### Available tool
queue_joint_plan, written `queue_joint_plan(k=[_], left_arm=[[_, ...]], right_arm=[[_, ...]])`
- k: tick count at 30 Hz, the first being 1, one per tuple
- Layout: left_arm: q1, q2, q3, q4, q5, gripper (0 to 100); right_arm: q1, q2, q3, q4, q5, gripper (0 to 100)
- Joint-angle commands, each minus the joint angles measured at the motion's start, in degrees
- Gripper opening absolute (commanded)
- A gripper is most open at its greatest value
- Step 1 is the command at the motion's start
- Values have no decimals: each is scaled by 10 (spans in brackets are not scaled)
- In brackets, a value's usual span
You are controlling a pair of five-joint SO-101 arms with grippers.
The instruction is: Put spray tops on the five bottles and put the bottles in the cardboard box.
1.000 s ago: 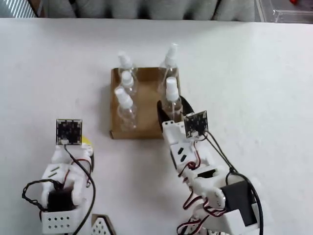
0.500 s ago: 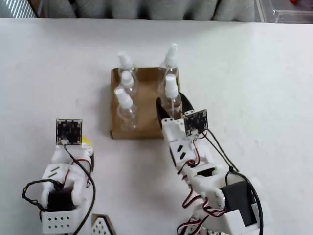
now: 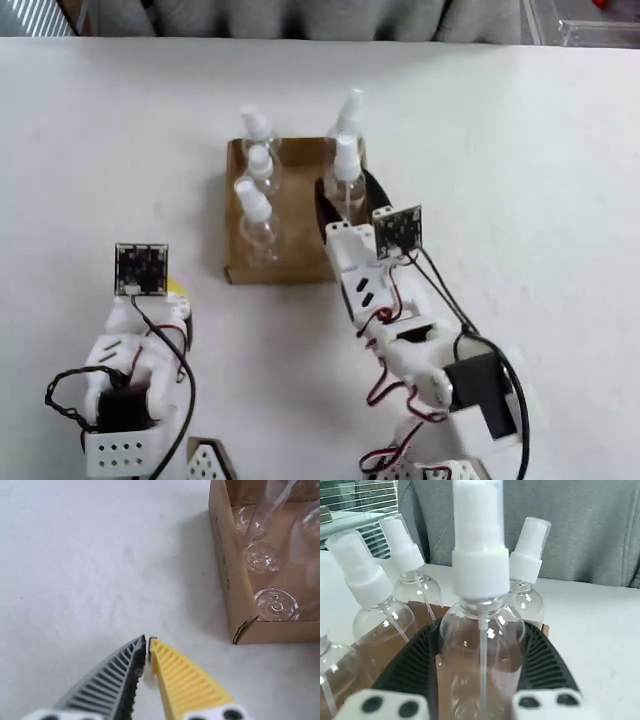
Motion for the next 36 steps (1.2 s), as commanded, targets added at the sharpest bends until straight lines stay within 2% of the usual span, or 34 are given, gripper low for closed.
queue_joint_plan(k=[1,13,27,34,36], left_arm=[[0,-5,-1,1,-4,22],[0,-5,-1,1,-4,22],[-3,-5,-1,1,-4,22],[-3,-5,-1,1,-4,22],[-3,-5,-1,1,-4,22]], right_arm=[[12,35,-50,-17,-4,15],[10,118,-71,-42,-5,15],[0,125,-71,-42,-4,19],[0,130,-69,-42,-4,209],[0,130,-68,-42,-4,237]])
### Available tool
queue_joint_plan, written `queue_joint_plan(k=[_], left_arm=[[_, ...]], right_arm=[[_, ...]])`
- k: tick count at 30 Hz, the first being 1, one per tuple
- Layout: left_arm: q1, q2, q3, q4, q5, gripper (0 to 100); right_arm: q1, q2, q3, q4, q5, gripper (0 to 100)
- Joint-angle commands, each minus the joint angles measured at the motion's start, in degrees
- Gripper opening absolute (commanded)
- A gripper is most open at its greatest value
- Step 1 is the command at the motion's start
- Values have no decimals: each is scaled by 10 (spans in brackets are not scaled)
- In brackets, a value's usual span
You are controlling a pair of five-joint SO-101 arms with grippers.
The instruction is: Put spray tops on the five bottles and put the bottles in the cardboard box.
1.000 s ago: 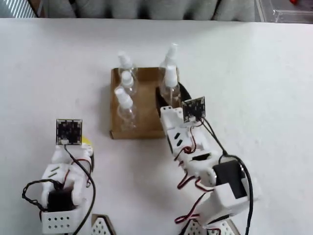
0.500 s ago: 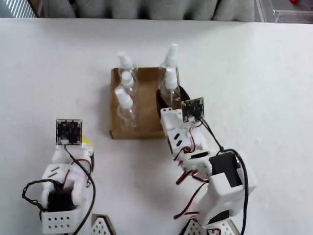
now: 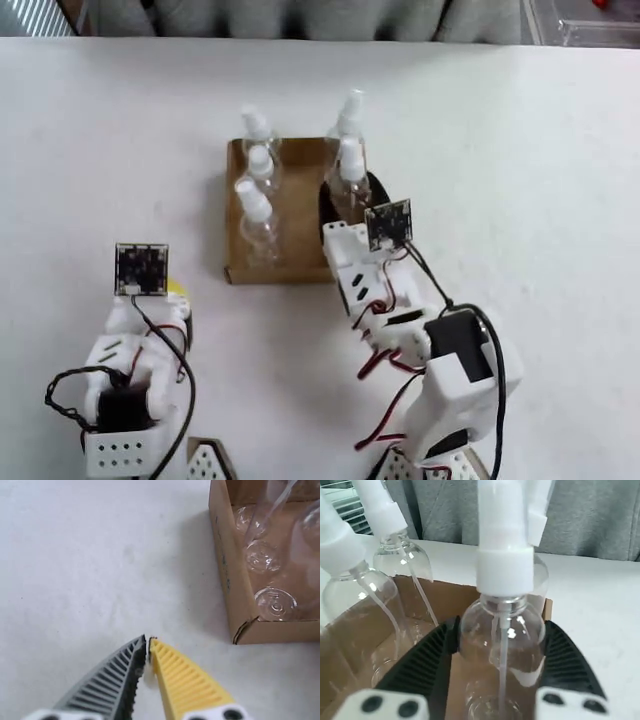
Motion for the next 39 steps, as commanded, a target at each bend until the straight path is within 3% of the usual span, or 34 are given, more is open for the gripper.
queue_joint_plan(k=[1,17,23,39], left_arm=[[-3,-5,-1,1,-4,22],[-3,-5,-1,1,-5,22],[-3,-5,-1,1,-5,22],[-4,-5,-1,1,-5,22]], right_arm=[[-4,0,-11,-7,-2,239],[-10,-7,3,-12,-1,248],[-11,-7,3,-8,-1,330],[-23,-71,41,-36,-2,331]])
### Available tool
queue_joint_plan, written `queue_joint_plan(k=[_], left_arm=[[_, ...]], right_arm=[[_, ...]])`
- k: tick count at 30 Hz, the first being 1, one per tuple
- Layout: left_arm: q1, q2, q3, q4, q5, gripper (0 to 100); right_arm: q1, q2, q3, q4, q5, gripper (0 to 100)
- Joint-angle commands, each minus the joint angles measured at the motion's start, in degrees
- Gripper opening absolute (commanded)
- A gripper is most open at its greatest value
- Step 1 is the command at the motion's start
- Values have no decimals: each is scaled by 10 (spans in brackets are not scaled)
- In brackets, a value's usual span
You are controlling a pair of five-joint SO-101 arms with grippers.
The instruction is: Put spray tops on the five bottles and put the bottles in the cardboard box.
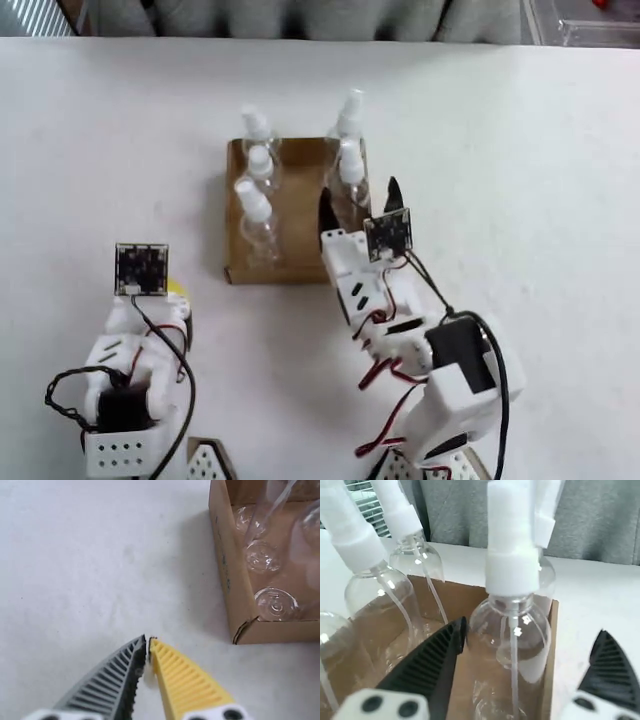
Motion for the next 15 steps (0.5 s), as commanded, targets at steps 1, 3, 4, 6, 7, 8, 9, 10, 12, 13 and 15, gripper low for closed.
queue_joint_plan(k=[1,3,4,6,7,8,9,10,12,13,15], left_arm=[[-4,-5,-1,1,-5,22],[-4,-5,-1,1,-5,22],[-4,-5,-1,1,-5,22],[-4,-5,-1,0,-5,23],[-4,-5,-1,-1,-5,23],[-4,-5,-1,-3,-5,23],[-4,-5,-1,-8,-5,23],[-4,-5,-1,-11,-5,23],[-4,-5,-1,-11,-5,23],[-4,-5,-1,-11,-5,23],[-4,-5,-1,-11,-5,23]], right_arm=[[-7,-41,2,-12,-2,331],[-4,-45,3,-12,-3,331],[-3,-47,4,-12,-3,331],[-3,-51,15,-16,-2,331],[-4,-56,21,-22,-2,331],[-5,-63,31,-29,-2,330],[-6,-73,41,-38,-2,330],[-5,-85,52,-46,-2,330],[-3,-116,74,-47,-2,330],[-2,-136,85,-47,-2,330],[0,-175,111,-47,-2,329]])
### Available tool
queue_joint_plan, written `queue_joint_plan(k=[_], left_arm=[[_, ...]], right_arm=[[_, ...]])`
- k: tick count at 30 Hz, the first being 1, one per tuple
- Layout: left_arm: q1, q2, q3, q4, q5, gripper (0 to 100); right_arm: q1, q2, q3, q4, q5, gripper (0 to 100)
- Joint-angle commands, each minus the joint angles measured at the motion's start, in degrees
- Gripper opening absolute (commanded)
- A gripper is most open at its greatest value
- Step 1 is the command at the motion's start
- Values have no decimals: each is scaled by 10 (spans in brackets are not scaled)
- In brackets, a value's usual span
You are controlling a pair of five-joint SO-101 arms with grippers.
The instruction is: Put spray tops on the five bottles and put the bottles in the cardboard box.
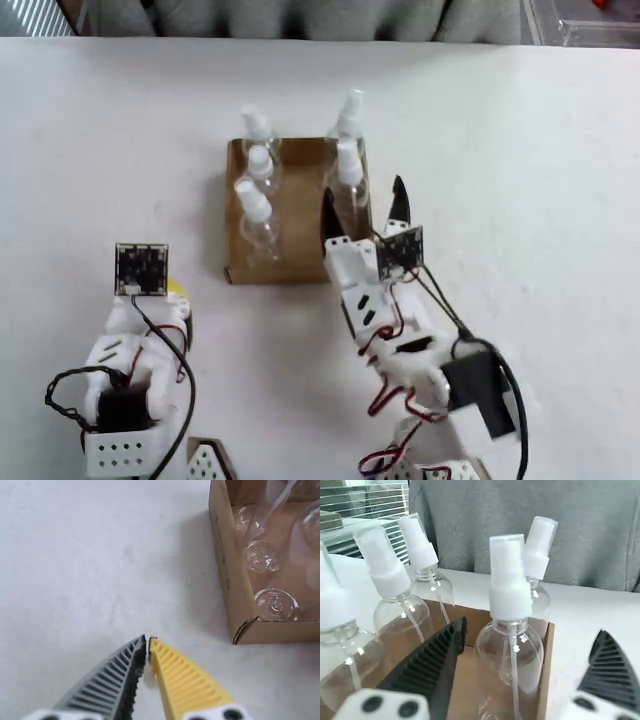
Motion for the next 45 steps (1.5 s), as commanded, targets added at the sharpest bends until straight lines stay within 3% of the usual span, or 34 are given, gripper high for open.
queue_joint_plan(k=[1,4,9,13,26,32,37,45], left_arm=[[-3,-5,-1,-11,-5,23],[-2,-5,-1,-11,-30,22],[-1,-5,-1,-9,-61,22],[-1,-5,-1,-8,-62,22],[-2,-4,-1,-7,-63,22],[-3,-4,-1,-7,-63,22],[-3,-4,-1,13,-64,23],[0,-4,-1,31,-64,23]], right_arm=[[9,-81,33,-13,-2,320],[31,-150,48,19,-2,235],[87,-292,41,153,-2,5],[128,-421,43,305,-3,66],[248,-763,61,843,-6,66],[251,-915,162,952,-4,66],[231,-1014,156,1117,-7,66],[171,-1001,156,1331,-7,69]])
